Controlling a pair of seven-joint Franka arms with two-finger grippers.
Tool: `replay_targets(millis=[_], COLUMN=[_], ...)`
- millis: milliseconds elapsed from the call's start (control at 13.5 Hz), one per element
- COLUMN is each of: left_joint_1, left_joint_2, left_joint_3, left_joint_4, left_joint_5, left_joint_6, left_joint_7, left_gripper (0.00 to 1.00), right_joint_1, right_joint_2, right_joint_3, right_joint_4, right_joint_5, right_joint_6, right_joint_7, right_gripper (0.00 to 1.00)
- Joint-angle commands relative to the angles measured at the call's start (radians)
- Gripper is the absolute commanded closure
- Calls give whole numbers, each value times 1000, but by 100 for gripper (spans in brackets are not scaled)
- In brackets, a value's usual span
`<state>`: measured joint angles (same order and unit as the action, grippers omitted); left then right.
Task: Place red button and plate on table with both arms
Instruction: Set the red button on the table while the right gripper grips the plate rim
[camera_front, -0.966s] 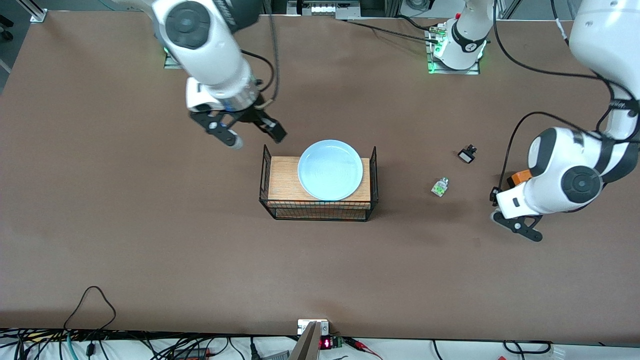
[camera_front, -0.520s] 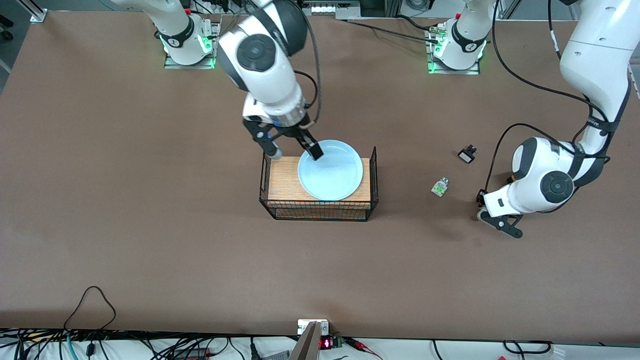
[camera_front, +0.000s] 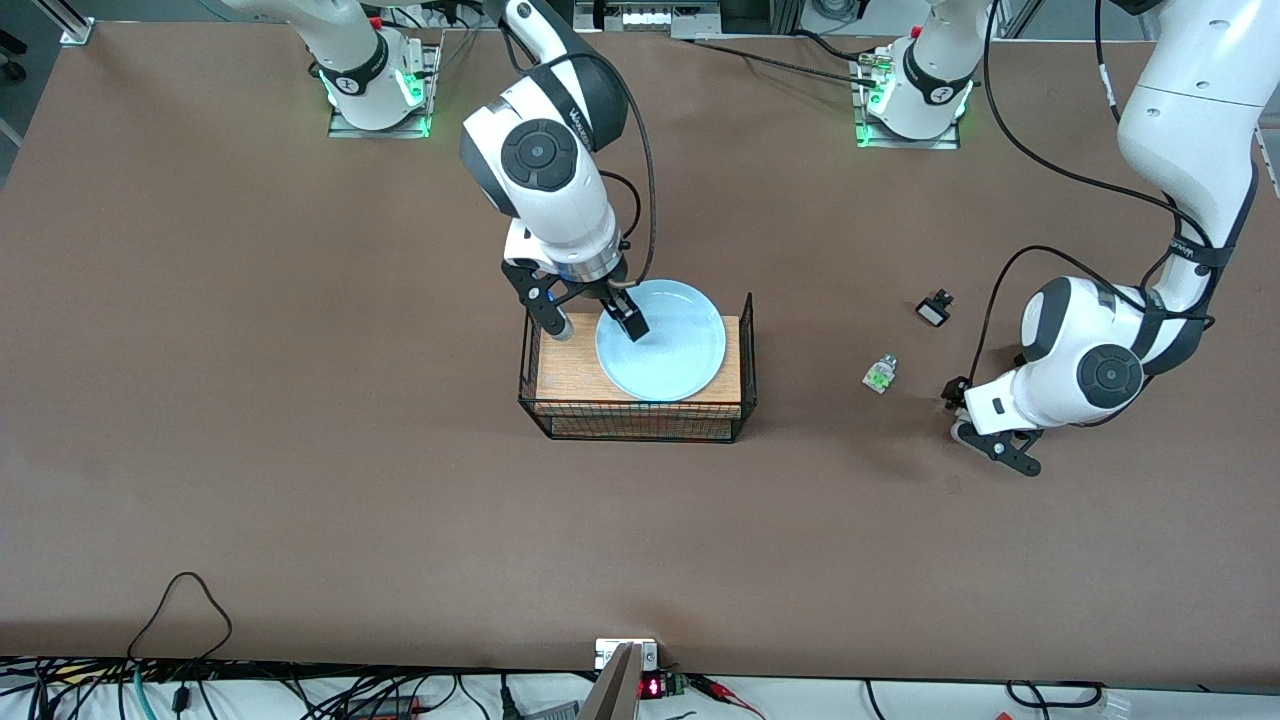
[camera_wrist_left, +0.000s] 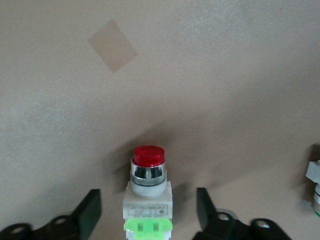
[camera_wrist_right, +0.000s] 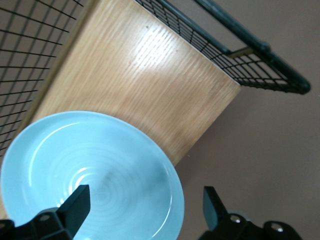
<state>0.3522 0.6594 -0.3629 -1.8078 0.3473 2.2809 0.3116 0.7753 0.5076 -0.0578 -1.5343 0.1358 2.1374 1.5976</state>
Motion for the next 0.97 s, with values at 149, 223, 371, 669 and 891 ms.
replay_targets(millis=[149, 223, 371, 669, 891], left_joint_1=[-4, -4, -4, -9, -132], left_joint_2=[-153, -196, -259, -262, -406], left_joint_3=[-83, -120, -171, -248, -114], left_joint_4=[27, 28, 65, 359, 338], left_joint_5=[10, 9, 6, -88, -193], left_joint_6=[-222, -271, -409, -742, -785], left_joint_7=[-78, -112, -170, -290, -347], left_gripper=[0, 0, 0, 0, 0], right_joint_1=[15, 15, 15, 16, 13], right_joint_2=[12, 12, 12, 12, 12], right_joint_3=[-1, -1, -1, 1, 1], right_joint_4=[-21, -21, -21, -21, -21], right_joint_5=[4, 4, 4, 4, 10], right_joint_6=[-7, -8, -8, -8, -7], right_joint_7=[5, 5, 5, 7, 2], right_gripper=[0, 1, 17, 30, 61])
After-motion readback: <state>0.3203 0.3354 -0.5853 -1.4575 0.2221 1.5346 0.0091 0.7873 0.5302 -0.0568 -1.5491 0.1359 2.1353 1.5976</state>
